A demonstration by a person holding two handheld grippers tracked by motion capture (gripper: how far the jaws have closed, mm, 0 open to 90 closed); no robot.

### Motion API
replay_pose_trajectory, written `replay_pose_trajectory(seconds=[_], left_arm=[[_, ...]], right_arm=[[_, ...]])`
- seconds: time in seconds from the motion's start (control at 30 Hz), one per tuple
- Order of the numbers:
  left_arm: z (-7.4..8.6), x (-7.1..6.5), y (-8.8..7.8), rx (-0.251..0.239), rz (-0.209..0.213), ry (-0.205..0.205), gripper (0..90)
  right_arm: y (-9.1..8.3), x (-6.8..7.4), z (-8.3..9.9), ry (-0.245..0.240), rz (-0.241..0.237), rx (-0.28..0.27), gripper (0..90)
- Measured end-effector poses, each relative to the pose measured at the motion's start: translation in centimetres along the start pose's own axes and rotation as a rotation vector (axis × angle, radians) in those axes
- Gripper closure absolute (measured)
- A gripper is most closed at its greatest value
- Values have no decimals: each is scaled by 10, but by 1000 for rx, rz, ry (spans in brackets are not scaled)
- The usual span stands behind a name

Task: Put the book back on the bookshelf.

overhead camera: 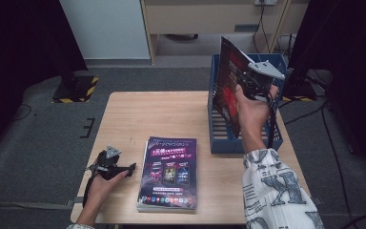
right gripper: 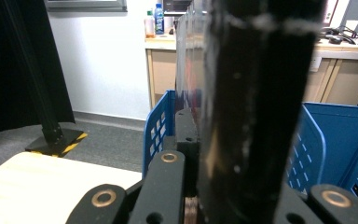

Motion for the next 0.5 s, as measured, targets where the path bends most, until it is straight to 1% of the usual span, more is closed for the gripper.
replay_pose_trajectory(seconds=[0.3,0.5], left_arm=[[0,0,0,0,1,0,45],[0,0,0,0,1,1,45]], right_arm=[[5,1,5,8,9,-4,869],[7,0,9,3,19,-2,869]])
Point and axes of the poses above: each handheld gripper's, and its own axes: y roughly forward along the jaws, z roughly out of its underside, x roughly to its left, the point moved 2 cm from there along y, roughly forward along the jaws, and after that the axes turned 13 degrees about -z, right-handed, at the moved point
